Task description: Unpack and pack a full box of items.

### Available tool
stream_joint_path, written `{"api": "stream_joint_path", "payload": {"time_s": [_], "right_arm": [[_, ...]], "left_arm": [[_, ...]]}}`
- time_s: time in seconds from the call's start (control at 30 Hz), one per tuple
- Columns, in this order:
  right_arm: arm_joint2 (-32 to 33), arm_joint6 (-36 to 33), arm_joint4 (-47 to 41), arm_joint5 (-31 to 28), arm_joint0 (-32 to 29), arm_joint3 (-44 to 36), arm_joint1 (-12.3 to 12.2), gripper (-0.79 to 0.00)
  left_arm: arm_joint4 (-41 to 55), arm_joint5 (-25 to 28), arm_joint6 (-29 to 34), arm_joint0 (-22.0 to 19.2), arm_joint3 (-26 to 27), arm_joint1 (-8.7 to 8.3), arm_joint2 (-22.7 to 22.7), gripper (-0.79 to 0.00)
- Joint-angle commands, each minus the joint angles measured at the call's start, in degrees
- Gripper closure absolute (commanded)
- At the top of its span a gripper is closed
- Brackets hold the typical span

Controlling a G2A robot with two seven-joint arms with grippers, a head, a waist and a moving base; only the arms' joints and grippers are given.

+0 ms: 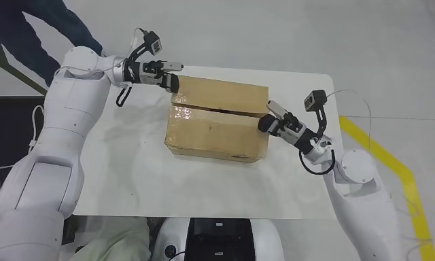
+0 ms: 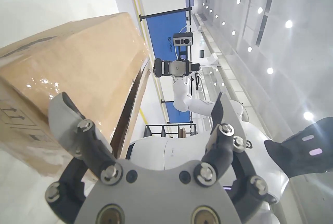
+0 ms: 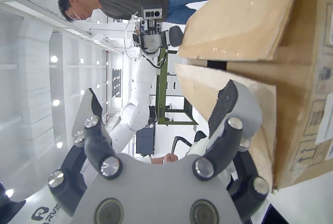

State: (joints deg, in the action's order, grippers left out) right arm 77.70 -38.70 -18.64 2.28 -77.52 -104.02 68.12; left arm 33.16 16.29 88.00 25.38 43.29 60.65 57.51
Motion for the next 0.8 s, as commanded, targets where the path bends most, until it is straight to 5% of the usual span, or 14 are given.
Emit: {"api": "stream_joint_path", "payload": {"time_s": [0.0, 0.33, 0.77], "right_arm": [[-0.4, 0.9, 0.3, 0.3, 1.4, 1.2, 0.1, -0.785], [-3.0, 3.6, 1.8, 4.0, 6.0, 6.3, 0.4, -0.785], [-4.0, 3.0, 2.5, 6.0, 6.8, 7.9, 0.4, -0.785]], "left_arm": [[-0.1, 0.0, 0.0, 0.0, 0.1, -0.15, -0.2, -0.785], [1.2, 0.2, -0.2, -0.5, -0.8, -0.77, 0.0, -0.785], [4.3, 2.6, -2.6, 1.1, -1.5, -4.21, 8.1, -0.785]]}}
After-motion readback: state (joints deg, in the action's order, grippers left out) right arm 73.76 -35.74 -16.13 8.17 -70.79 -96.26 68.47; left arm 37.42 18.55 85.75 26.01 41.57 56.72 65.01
